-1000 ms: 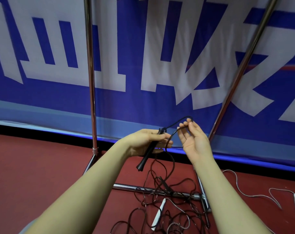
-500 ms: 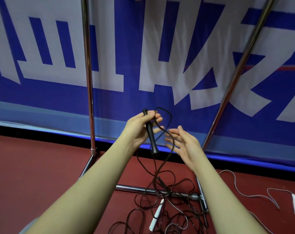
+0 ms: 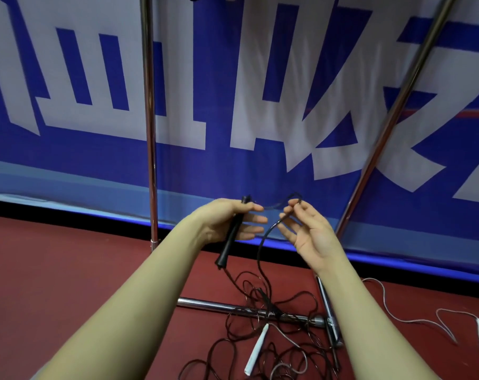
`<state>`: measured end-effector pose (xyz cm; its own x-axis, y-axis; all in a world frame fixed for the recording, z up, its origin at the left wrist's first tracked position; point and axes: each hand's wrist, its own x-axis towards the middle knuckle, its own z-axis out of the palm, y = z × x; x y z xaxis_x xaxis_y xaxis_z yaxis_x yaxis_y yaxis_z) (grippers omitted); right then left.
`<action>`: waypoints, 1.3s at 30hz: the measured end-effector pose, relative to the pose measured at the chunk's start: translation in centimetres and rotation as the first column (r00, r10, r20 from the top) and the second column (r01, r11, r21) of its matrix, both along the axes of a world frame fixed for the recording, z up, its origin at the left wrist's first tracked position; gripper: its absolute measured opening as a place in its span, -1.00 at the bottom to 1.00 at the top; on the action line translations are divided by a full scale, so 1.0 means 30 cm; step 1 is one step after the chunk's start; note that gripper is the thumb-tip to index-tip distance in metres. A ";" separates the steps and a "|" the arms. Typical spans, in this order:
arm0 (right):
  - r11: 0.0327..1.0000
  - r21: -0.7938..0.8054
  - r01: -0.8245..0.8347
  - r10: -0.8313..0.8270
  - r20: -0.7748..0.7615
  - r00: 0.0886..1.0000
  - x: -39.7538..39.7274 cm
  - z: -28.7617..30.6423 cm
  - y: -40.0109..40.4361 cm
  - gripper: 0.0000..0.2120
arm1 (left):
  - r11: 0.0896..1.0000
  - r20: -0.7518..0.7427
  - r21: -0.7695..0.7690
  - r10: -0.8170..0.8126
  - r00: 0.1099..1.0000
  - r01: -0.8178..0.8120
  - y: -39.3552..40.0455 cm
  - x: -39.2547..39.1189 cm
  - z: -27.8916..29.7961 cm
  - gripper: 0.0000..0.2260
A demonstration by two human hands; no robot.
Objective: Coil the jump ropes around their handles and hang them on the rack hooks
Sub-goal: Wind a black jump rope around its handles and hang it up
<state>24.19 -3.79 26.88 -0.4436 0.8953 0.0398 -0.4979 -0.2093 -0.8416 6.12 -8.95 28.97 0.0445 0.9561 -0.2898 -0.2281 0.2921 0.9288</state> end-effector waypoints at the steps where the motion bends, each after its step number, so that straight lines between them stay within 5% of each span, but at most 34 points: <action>1: 0.999 -0.014 0.029 -0.030 -0.045 0.999 -0.001 0.002 0.002 -0.84 | 0.999 -0.012 0.000 -0.051 0.999 0.051 -0.002 0.005 -0.008 -0.84; 6: 0.982 -0.118 0.144 -0.172 -0.284 0.943 -0.007 0.013 0.009 -0.81 | 0.980 -0.058 0.030 -0.194 0.979 0.196 -0.005 0.045 -0.035 -0.86; 11: 0.969 -0.163 0.188 -0.233 -0.332 0.914 0.011 0.006 0.028 -0.81 | 0.993 -0.009 0.103 -0.056 0.998 0.056 0.009 0.072 -0.043 -0.88; 15: 0.979 -0.116 0.168 -0.165 0.039 0.986 0.014 -0.043 0.047 -0.79 | 0.969 0.231 0.174 0.133 0.964 -0.176 0.027 0.071 -0.004 -0.88; 18: 0.994 -0.106 0.040 -0.007 0.295 0.956 0.003 -0.071 0.039 -0.72 | 0.940 0.438 0.152 0.213 0.873 -0.306 0.038 0.066 0.018 -0.87; 23: 0.966 -0.083 -0.246 0.257 0.436 0.863 -0.011 -0.070 0.003 -0.77 | 0.891 0.544 0.142 0.294 0.786 -0.431 0.045 0.031 0.016 -0.89; 26: 0.969 0.034 -0.244 0.190 0.525 0.830 -0.020 -0.061 -0.016 -0.87 | 0.883 0.550 0.142 0.306 0.777 -0.448 0.038 0.006 0.011 -0.86; 32: 1.000 -0.023 -0.006 0.008 0.125 0.992 -0.022 -0.018 -0.001 -0.83 | 0.984 0.186 0.066 0.150 0.971 -0.164 0.023 0.005 -0.028 -0.80; 39: 0.978 -0.157 0.139 -0.180 -0.286 0.941 -0.002 0.003 0.013 -0.78 | 0.995 0.005 0.038 -0.090 0.996 0.090 -0.004 0.053 -0.078 -0.86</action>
